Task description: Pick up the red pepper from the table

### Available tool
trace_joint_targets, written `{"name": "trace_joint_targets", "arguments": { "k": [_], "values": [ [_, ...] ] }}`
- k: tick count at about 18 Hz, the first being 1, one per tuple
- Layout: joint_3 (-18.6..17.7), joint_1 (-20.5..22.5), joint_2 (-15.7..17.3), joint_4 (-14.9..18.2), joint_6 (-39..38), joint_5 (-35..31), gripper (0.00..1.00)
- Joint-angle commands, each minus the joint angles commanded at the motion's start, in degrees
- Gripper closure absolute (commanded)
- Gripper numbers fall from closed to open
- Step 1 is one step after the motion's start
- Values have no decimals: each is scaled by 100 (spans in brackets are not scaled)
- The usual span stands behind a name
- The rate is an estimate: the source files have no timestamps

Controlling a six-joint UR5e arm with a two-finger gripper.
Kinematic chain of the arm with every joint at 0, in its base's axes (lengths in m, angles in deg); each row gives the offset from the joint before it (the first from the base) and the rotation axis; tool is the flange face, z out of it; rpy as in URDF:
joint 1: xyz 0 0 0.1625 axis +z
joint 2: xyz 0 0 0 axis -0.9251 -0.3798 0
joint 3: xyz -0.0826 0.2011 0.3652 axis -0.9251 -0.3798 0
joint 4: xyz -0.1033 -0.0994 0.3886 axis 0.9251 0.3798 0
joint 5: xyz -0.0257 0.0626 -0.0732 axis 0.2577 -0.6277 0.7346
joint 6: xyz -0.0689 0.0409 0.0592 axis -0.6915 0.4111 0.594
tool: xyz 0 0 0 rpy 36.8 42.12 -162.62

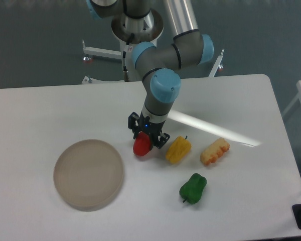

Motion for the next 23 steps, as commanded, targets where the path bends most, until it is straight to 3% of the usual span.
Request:
{"name": "trace_joint_targets", "arguments": {
  "k": [3,8,13,19,23],
  "values": [
    [614,254,-44,70,465,0,49],
    [1546,676,-544,368,1713,-438,49],
    [2522,809,-1229,413,1777,-501,49],
    [2848,966,-1353,387,1794,-475,49],
    [2857,976,-1389,387,1794,-492,49]
  ]
}}
